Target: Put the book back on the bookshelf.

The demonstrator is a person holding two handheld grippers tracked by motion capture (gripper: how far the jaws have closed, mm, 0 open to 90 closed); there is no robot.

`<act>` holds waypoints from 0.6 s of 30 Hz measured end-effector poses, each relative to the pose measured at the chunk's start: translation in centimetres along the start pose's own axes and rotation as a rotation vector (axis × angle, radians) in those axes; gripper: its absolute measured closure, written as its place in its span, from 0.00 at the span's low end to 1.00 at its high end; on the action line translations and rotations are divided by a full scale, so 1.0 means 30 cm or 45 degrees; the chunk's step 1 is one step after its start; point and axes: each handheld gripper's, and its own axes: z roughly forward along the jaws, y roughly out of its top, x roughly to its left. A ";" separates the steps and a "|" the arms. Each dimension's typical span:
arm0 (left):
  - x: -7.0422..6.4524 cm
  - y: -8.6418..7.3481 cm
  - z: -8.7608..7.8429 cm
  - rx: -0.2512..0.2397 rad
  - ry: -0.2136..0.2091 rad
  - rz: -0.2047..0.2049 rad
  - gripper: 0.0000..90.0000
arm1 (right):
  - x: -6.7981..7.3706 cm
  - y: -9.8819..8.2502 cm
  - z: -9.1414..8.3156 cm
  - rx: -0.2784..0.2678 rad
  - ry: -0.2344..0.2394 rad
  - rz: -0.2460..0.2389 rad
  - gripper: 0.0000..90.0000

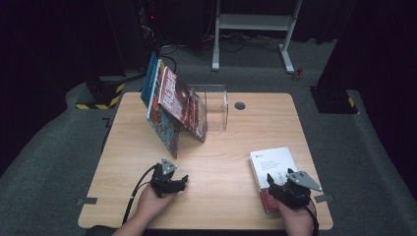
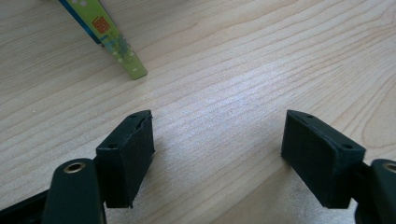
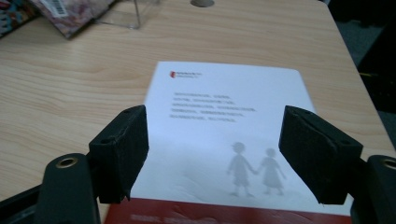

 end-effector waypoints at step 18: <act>0.002 0.001 0.001 0.006 0.003 -0.001 0.26 | -0.170 -0.055 0.009 0.114 -0.074 0.133 0.21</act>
